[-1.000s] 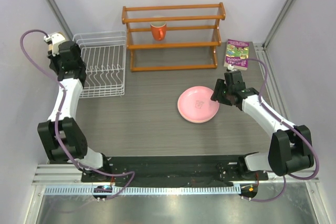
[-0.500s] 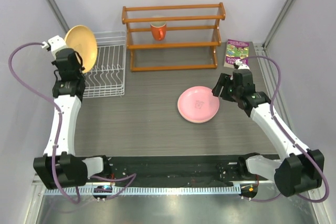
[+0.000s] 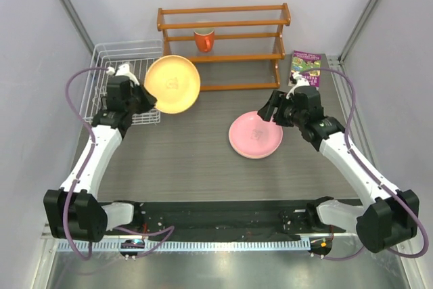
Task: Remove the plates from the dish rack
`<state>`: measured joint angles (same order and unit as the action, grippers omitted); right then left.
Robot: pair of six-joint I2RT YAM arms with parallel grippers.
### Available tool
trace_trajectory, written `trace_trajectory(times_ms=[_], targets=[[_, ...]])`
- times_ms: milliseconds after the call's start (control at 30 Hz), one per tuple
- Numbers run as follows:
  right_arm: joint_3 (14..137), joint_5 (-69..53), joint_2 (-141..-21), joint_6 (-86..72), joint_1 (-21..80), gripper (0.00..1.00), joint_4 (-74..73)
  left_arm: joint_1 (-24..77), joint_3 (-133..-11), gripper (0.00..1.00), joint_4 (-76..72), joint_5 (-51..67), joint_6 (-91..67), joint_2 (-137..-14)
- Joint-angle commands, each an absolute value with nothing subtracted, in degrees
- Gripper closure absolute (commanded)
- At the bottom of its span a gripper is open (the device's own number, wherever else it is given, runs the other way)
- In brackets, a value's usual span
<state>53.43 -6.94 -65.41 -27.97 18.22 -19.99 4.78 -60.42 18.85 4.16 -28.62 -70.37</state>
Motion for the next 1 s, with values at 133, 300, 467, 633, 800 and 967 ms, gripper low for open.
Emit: trace_trajectory(times_ms=[133, 300, 467, 633, 800, 967], targets=[[58.54, -7.03, -70.66, -29.62, 23.38, 0.3, -12.93, 10.98, -59.24, 1.0, 14.24, 15.55, -32.61, -71.54], [58.89, -7.56, -73.47, -30.06, 24.7, 0.3, -10.02, 13.53, -57.92, 1.0, 14.33, 19.16, -31.65, -72.68], [59.5, -8.0, -75.49, -29.97, 25.66, 0.3, -7.65, 15.29, -57.66, 1.0, 16.08, 21.7, -30.85, -74.88], [61.61, -8.0, -78.04, -30.15, 26.63, 0.3, -7.38, 19.41, -57.83, 1.0, 16.08, 20.57, -30.23, -76.2], [62.75, -7.73, -80.86, -30.06, 27.51, 0.3, -7.29, 23.37, -58.8, 1.0, 15.56, 19.87, -30.76, -77.51], [63.72, -6.07, -83.23, -29.71, 27.86, 0.51, -9.31, 25.66, -59.59, 1.0, 15.47, 18.9, -30.85, -78.22]])
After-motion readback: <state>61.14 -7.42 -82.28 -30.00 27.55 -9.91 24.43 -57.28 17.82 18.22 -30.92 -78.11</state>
